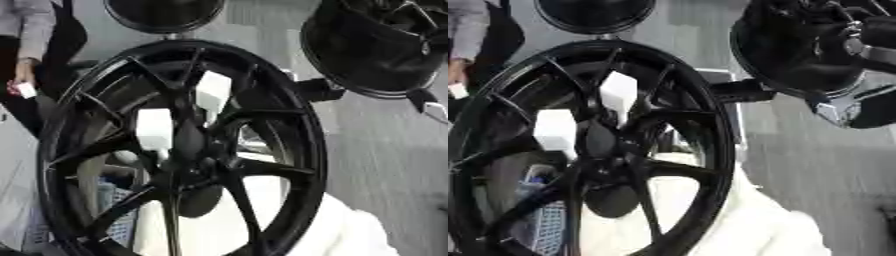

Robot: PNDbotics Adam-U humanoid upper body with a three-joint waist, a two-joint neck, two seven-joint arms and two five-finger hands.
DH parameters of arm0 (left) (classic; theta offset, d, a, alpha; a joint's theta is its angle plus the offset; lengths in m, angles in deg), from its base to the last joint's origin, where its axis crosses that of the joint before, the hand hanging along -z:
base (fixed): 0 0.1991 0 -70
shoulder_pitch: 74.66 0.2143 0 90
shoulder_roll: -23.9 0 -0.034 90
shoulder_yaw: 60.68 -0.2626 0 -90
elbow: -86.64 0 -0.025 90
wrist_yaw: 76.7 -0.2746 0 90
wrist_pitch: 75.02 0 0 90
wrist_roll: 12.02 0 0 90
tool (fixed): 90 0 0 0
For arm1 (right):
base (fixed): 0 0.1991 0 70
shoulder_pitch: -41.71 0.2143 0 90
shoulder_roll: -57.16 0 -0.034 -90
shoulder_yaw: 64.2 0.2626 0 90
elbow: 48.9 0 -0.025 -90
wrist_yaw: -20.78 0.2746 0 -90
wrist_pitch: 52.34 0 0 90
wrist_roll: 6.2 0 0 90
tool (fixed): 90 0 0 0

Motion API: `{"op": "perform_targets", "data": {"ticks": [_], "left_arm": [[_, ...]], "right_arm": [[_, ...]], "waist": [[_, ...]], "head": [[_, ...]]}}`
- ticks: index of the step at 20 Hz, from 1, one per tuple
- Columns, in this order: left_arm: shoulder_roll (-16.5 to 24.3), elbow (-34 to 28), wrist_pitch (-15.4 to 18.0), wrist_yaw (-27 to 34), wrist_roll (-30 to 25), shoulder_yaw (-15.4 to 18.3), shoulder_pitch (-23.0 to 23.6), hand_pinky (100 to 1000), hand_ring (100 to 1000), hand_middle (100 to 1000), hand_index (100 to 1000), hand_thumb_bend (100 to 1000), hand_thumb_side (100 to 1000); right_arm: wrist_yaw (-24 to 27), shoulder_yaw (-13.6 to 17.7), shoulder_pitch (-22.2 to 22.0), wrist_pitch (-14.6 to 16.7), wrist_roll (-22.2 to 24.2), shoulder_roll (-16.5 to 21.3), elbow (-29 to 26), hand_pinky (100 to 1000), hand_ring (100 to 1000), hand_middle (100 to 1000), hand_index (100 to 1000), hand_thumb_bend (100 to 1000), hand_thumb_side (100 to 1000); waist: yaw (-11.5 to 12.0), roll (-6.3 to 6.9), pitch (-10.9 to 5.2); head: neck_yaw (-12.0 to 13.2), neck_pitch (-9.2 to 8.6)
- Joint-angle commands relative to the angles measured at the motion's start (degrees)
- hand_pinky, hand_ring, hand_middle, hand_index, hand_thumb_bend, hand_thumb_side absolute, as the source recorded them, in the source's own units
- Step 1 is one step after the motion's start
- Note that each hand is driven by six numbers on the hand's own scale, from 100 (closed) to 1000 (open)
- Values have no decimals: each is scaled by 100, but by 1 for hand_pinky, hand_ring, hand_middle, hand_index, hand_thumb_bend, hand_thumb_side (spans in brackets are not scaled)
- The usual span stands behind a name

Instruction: Pull the pin out of the wheel hub.

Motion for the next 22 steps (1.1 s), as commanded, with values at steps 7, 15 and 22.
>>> {"op": "perform_targets", "data": {"ticks": [7,15,22], "left_arm": [[109,-61,-16,62,-61,-7,-89,760,702,600,787,318,303],[137,-61,-40,63,-90,-31,-55,761,702,600,787,313,307],[140,-61,-49,59,-93,-35,-35,762,703,600,787,310,310]], "right_arm": [[-255,-543,888,-73,276,-212,-35,897,810,755,828,119,353],[-503,-1355,2360,-550,984,-1022,-35,900,821,769,836,153,336],[-779,-1682,3326,-987,1371,-1709,-35,906,828,779,843,187,327]], "waist": [[54,-3,-136],[71,-64,-170],[112,-103,-166]], "head": [[-53,-108],[-36,-123],[-30,-144]]}}
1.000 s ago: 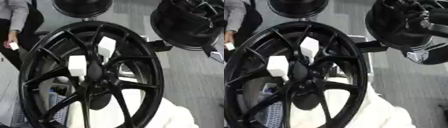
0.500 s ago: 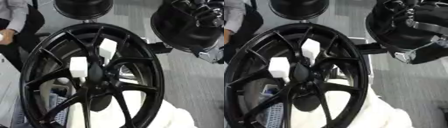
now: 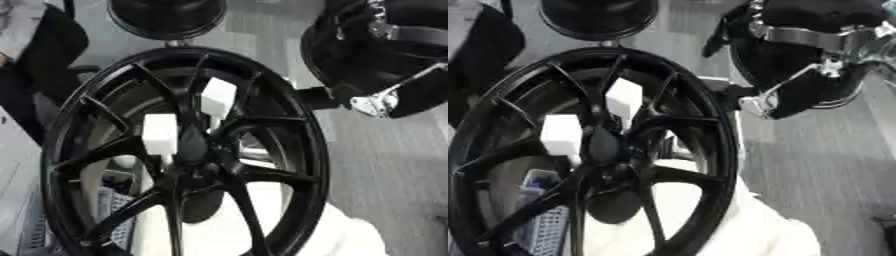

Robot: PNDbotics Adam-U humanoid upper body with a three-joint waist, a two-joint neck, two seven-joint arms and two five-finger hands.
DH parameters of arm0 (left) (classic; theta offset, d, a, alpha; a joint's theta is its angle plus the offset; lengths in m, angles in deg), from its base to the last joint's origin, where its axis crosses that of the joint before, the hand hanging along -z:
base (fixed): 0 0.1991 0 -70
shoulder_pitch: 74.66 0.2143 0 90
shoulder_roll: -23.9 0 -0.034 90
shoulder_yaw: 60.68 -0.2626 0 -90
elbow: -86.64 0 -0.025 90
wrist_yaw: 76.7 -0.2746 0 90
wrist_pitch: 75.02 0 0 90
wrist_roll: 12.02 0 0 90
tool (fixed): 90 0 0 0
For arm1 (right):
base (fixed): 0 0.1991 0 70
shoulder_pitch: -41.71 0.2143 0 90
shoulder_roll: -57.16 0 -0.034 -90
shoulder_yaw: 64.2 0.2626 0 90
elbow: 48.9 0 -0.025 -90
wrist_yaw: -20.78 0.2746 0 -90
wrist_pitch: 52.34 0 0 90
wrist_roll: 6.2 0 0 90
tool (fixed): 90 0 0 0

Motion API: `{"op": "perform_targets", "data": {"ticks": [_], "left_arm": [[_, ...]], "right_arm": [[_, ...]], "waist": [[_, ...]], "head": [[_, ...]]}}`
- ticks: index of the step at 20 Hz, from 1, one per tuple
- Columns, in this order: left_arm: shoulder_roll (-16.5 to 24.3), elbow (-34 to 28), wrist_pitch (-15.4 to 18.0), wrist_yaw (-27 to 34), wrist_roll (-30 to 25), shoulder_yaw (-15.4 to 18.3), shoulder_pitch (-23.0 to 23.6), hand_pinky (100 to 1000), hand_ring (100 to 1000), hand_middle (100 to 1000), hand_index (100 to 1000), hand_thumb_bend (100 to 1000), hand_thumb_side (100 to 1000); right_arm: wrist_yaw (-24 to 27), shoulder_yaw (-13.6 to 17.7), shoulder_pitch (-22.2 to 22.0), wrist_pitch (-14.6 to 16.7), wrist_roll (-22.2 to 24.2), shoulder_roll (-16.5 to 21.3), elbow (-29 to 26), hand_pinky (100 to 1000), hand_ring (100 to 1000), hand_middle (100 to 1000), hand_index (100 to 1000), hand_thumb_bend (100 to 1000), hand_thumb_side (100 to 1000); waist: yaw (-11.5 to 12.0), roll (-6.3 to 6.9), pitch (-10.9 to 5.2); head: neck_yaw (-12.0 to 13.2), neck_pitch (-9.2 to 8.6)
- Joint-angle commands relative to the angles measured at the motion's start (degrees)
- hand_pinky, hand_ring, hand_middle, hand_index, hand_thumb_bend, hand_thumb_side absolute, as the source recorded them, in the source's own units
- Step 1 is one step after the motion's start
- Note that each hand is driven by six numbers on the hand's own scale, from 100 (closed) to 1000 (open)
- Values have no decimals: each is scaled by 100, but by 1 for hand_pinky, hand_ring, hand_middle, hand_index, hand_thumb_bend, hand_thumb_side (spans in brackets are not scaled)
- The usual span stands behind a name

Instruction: Pull the pin out of the wheel hub.

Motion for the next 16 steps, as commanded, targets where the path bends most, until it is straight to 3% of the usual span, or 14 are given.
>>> {"op": "perform_targets", "data": {"ticks": [1,7,16], "left_arm": [[138,-61,-7,12,-18,44,-35,762,703,600,787,310,311],[117,-61,-10,9,11,65,12,762,703,600,786,306,314],[64,-61,-29,-2,42,88,103,763,703,600,786,299,322]], "right_arm": [[-152,-61,345,-238,172,-218,-35,907,829,780,843,207,308],[-495,-232,870,-531,510,-769,-35,914,845,800,857,259,282],[-840,-459,1430,-469,1279,-1508,-35,920,869,827,867,318,281]], "waist": [[24,30,-106],[75,28,-82],[85,39,-32]], "head": [[18,-96],[35,-114],[123,-161]]}}
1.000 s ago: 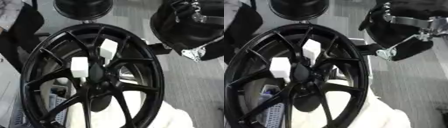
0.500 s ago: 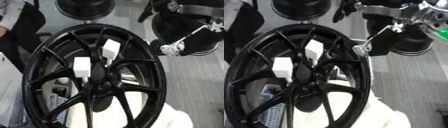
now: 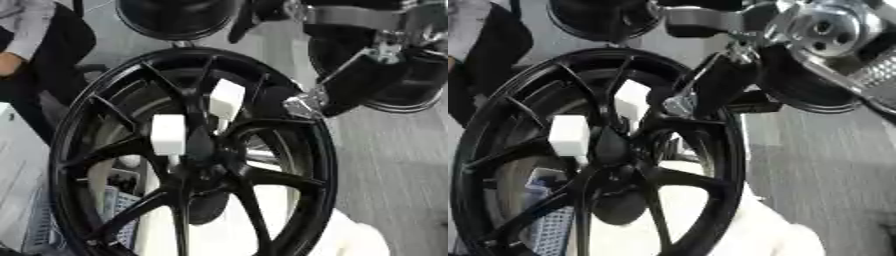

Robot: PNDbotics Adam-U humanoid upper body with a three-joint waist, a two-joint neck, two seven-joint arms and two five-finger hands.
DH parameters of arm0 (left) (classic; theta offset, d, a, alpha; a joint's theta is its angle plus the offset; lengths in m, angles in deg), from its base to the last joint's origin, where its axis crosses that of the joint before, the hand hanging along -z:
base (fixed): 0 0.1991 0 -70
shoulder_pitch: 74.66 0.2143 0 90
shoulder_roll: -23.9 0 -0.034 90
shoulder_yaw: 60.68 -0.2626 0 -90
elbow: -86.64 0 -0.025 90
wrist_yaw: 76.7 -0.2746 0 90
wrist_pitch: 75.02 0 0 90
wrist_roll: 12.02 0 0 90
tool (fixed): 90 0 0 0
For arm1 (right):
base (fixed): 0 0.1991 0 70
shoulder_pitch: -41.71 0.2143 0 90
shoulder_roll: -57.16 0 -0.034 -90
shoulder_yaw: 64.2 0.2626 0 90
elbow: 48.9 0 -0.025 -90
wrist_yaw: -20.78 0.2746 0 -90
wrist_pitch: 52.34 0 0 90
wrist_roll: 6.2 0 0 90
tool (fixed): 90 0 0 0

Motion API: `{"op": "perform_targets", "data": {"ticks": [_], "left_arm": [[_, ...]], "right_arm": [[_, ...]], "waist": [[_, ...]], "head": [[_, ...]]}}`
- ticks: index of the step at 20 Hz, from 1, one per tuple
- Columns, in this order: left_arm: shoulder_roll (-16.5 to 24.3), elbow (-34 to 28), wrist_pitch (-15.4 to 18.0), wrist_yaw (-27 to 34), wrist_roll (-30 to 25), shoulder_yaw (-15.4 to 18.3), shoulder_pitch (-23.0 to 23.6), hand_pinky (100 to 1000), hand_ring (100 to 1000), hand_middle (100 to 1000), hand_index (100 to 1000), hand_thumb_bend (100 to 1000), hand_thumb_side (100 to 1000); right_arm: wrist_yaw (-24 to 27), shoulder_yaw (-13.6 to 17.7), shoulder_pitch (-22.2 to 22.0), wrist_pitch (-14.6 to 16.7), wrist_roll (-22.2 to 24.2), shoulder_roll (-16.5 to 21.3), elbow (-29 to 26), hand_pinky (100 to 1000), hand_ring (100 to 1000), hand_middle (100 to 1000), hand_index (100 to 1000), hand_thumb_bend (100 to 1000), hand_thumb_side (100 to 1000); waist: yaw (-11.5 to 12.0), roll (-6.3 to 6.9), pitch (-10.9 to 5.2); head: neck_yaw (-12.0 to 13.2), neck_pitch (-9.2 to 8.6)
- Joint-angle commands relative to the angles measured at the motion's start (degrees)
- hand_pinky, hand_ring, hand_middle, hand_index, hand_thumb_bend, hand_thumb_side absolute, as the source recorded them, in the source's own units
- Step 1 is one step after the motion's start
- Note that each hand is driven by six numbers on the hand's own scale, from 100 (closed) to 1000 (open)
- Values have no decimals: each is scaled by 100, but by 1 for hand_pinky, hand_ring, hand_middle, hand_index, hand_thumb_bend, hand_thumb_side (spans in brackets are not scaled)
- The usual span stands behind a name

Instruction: Pull the pin out of the wheel hub.

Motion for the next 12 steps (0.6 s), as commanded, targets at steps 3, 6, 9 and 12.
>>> {"op": "perform_targets", "data": {"ticks": [3,6,9,12], "left_arm": [[75,-62,-11,-4,36,92,7,764,703,600,786,298,325],[58,-62,-12,-6,38,95,22,764,703,600,786,296,327],[27,-62,-18,-10,44,100,44,764,703,600,786,293,331],[-20,-62,-27,-9,58,113,64,765,704,600,786,290,335]], "right_arm": [[-116,14,230,211,467,-172,-35,920,870,830,870,323,287],[-105,14,296,257,591,-294,-35,919,868,828,870,319,285],[-107,-6,331,251,664,-403,-35,917,865,826,870,311,288],[-98,-20,306,224,711,-452,-35,916,866,828,873,315,285]], "waist": [[-4,51,-62],[-5,62,-44],[-7,80,-21],[-14,91,10]], "head": [[67,-68],[84,-63],[104,-70],[110,-97]]}}
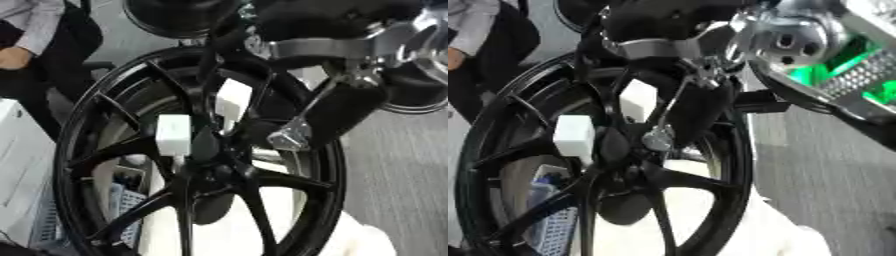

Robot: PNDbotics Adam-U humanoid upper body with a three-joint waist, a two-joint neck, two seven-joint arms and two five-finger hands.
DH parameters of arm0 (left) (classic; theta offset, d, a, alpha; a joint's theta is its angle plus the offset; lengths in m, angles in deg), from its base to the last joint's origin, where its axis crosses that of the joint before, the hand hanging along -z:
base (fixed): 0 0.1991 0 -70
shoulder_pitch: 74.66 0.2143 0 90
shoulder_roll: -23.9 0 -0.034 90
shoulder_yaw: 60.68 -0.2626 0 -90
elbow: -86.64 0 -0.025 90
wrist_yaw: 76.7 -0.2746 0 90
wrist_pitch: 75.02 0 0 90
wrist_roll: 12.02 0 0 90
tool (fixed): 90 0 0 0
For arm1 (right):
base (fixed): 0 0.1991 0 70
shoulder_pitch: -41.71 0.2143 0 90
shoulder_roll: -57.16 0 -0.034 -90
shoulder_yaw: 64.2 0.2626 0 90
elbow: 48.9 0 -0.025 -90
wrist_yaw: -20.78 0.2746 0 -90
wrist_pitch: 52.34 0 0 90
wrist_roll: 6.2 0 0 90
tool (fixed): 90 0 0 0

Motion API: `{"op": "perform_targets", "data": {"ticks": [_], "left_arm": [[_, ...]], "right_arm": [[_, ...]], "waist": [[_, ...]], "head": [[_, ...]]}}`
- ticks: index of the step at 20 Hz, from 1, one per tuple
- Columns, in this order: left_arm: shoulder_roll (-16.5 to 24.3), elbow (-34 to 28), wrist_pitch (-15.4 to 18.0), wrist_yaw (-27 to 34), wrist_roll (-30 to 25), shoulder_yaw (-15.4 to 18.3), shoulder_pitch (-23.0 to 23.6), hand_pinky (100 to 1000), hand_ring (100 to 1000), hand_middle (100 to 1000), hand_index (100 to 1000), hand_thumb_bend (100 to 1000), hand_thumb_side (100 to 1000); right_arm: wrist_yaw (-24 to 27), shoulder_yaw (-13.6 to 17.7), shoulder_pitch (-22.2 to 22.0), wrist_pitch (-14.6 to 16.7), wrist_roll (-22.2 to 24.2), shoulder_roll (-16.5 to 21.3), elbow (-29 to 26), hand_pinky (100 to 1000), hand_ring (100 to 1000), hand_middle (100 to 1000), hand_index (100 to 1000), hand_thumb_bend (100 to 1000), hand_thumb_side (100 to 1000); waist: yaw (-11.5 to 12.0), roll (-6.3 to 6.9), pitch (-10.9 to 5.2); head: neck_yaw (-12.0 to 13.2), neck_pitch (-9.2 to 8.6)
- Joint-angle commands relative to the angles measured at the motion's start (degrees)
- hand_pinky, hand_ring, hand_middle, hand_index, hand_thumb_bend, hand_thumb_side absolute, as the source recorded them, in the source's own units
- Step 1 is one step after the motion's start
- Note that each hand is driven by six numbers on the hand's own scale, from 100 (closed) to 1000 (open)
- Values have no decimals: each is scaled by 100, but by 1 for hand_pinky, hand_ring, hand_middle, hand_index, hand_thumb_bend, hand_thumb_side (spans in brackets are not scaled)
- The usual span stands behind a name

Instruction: Pull the pin out of the wheel hub.

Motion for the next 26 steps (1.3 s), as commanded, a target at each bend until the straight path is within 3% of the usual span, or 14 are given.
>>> {"op": "perform_targets", "data": {"ticks": [1,14,21,26], "left_arm": [[54,-62,-15,-8,31,84,-20,765,704,600,786,289,337],[-71,-62,-58,-23,59,94,-21,766,704,599,783,279,351],[-157,-62,-88,-35,55,85,-25,767,704,598,781,272,362],[-236,-62,-126,-31,65,88,-2,767,704,596,779,269,370]], "right_arm": [[-36,47,76,-20,73,24,-35,916,868,832,877,321,283],[-529,112,-281,105,-13,64,-12,920,871,836,882,339,243],[-1022,106,-455,519,-320,-40,427,927,880,845,887,351,197],[-1498,78,-496,919,-483,-221,798,933,891,857,893,375,179]], "waist": [[-4,55,-69],[29,67,108],[56,88,236],[66,97,286]], "head": [[16,-102],[-5,-250],[-8,-358],[10,-326]]}}
